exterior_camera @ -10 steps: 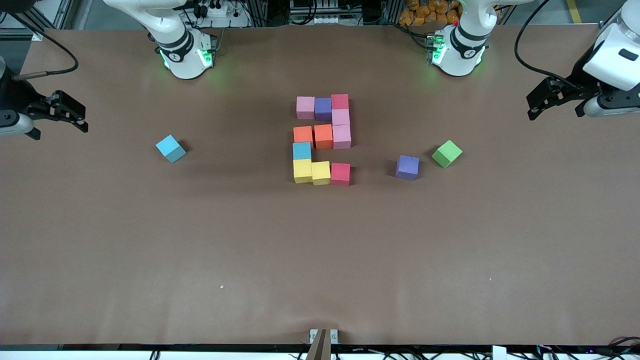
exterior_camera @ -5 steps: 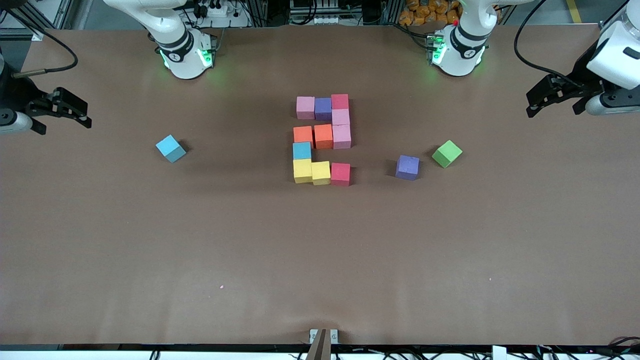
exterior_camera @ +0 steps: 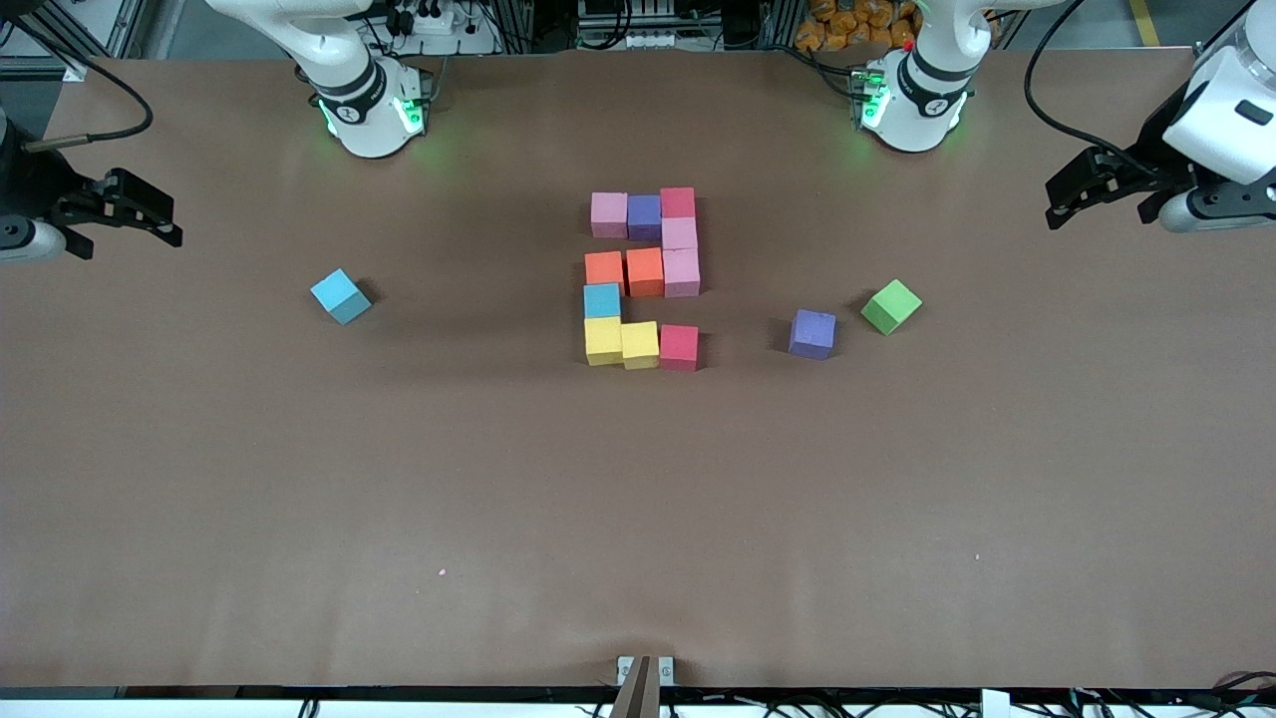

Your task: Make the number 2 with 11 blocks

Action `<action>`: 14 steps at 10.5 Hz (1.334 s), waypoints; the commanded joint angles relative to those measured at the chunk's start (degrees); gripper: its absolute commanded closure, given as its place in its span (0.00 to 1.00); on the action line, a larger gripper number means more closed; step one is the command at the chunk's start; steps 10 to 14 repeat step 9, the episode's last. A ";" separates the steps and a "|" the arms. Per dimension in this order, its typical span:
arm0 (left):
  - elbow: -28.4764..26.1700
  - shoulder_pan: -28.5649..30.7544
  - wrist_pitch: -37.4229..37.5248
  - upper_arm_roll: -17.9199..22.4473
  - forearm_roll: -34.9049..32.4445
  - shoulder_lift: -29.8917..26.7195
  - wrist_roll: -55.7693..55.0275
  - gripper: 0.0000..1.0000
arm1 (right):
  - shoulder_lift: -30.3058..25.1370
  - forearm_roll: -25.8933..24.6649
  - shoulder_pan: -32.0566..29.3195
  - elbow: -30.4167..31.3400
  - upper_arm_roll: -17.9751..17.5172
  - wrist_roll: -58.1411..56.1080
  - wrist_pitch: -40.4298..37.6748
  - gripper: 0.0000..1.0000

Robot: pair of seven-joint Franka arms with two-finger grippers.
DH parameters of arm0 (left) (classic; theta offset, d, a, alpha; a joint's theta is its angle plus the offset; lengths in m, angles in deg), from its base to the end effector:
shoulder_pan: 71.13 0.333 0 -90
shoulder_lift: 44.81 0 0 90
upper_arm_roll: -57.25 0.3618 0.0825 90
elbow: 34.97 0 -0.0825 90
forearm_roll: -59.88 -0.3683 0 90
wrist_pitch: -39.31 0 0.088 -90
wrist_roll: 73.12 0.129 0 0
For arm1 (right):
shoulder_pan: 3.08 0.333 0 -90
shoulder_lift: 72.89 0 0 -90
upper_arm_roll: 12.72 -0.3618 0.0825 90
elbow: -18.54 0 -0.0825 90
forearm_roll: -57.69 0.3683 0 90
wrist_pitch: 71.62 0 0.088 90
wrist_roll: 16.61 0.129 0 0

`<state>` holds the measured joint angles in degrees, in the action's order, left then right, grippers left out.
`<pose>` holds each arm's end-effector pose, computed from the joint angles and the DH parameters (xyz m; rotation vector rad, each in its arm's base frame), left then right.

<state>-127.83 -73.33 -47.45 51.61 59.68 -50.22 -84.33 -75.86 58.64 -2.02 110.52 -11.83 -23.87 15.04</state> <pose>0.4939 -0.0705 0.6695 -3.1255 -0.0930 0.0160 0.5131 0.0035 0.6550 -3.1145 -0.2033 0.0622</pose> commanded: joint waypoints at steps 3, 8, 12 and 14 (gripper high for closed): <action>2.68 0.35 1.76 -0.07 0.47 1.55 0.31 0.00 | -0.36 0.81 -0.45 -0.40 -0.18 0.75 -0.53 0.00; 4.09 0.27 1.76 0.10 0.47 2.60 0.23 0.00 | -0.36 0.72 -0.71 -0.32 -0.09 0.67 -0.53 0.00; 4.09 0.53 1.76 -0.07 0.38 2.60 0.23 0.00 | -0.36 0.72 -0.62 -0.31 -0.09 0.67 -0.53 0.00; 4.09 0.53 1.76 -0.07 0.38 2.60 0.23 0.00 | -0.36 0.72 -0.62 -0.31 -0.09 0.67 -0.53 0.00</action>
